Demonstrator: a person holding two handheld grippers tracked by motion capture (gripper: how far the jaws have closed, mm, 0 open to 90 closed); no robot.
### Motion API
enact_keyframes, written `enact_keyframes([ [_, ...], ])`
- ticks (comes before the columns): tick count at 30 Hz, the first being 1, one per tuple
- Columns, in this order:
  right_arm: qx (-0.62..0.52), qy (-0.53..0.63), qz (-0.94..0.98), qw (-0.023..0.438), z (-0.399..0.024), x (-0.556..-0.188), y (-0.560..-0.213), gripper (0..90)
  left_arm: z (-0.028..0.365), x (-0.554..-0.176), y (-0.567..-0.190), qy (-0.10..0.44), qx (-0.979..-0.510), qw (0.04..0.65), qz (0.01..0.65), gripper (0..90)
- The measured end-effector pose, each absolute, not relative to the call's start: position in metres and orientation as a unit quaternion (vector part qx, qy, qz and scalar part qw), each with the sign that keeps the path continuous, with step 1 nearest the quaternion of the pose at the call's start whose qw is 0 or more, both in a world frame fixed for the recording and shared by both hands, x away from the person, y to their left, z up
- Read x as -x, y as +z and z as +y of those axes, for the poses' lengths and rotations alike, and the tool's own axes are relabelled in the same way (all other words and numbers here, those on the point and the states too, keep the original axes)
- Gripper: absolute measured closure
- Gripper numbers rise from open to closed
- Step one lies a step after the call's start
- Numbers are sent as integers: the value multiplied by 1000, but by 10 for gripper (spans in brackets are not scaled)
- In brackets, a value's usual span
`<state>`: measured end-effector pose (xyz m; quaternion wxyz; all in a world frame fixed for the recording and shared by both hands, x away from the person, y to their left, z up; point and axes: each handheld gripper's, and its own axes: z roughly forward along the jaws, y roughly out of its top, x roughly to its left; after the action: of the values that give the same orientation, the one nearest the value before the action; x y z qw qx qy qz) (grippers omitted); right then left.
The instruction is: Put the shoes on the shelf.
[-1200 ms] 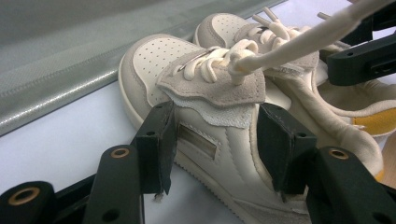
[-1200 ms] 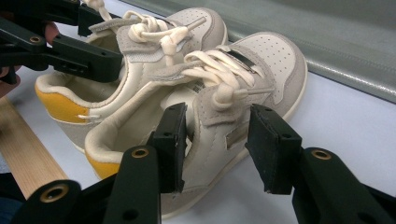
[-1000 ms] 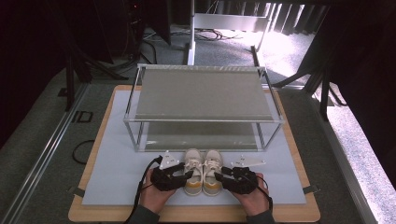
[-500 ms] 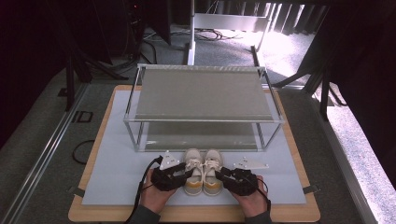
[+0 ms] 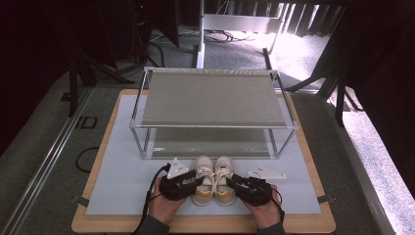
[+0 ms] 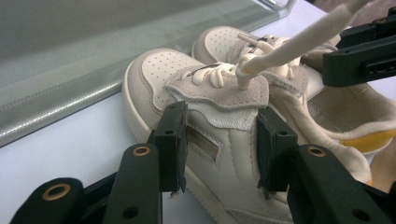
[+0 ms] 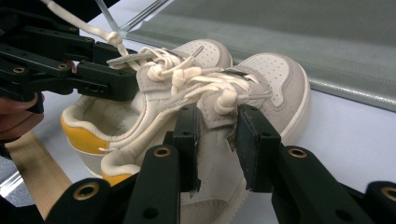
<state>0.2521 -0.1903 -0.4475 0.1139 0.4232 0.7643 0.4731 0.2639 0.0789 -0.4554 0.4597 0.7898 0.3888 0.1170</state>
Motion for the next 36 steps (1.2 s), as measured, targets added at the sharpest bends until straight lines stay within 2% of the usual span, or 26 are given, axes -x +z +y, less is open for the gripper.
enact_keyframes([
  [20, -438, 502, 735, 127, -203, -264, -440, 704, 67, -282, -447, 123, -767, 488, 399, 595],
  [36, -446, 521, 713, 146, -204, -296, -436, 704, 58, -315, -441, 164, -744, 503, 408, 600],
])
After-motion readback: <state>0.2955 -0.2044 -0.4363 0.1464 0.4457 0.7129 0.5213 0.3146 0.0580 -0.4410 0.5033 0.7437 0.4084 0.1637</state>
